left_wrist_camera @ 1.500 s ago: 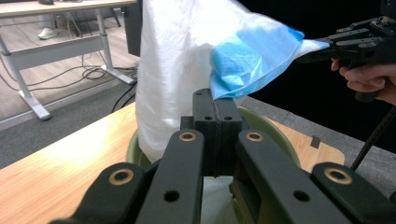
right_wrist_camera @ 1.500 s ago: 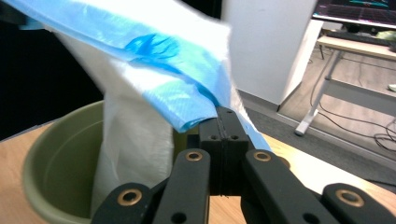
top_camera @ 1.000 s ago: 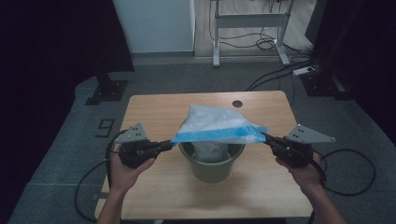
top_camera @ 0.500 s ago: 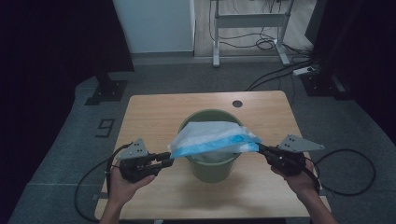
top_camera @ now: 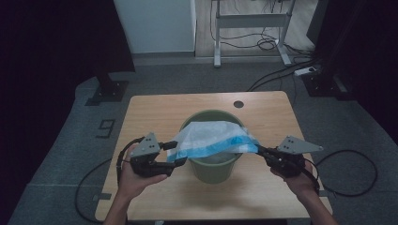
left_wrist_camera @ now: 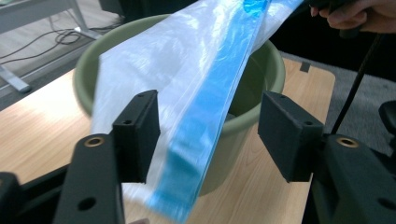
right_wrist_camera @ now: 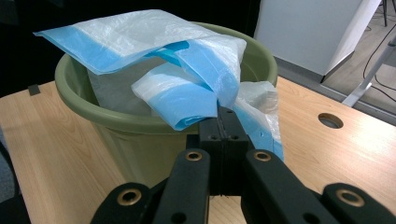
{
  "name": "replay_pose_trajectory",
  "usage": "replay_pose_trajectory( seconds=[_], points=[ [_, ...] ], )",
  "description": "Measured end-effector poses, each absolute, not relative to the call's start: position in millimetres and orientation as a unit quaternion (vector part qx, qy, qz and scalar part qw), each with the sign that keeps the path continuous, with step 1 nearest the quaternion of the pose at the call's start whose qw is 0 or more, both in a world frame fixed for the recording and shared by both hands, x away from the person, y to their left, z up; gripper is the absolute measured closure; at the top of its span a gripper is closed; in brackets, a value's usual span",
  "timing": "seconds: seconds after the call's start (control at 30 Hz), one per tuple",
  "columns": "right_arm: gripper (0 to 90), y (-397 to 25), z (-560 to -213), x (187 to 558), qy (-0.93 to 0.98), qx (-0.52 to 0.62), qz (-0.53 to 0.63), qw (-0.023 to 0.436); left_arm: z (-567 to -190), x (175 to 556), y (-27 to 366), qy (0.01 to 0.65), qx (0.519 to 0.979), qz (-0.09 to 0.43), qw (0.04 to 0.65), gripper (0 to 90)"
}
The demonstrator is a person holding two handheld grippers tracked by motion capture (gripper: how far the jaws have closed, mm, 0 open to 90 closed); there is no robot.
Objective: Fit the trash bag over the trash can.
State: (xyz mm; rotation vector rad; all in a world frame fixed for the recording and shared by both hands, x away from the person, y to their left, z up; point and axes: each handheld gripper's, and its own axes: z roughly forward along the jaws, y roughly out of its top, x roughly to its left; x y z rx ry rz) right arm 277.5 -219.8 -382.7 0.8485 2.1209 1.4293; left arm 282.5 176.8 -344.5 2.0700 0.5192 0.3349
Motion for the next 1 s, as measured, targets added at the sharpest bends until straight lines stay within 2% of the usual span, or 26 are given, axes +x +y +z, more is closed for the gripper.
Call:
replay_pose_trajectory(
  seconds=[0.27, 0.63, 0.83, 1.0],
  points=[
    [89.1, -224, -381, 277, 0.764, 0.306, 0.524, 0.221, -349, 299, 164, 0.197, 0.866, 0.134, 0.440, 34.3],
    [89.1, -224, -379, 277, 0.761, 0.299, 0.533, 0.217, -360, 306, 169, 0.202, 0.870, 0.114, 0.435, 29.0],
    [89.0, -222, -380, 277, 0.762, 0.298, 0.532, 0.216, -365, 310, 174, 0.211, 0.869, 0.100, 0.437, 33.6],
    [89.0, -223, -381, 278, 0.762, 0.301, 0.531, 0.215, -365, 313, 179, 0.214, 0.864, 0.088, 0.447, 41.3]
  ],
)
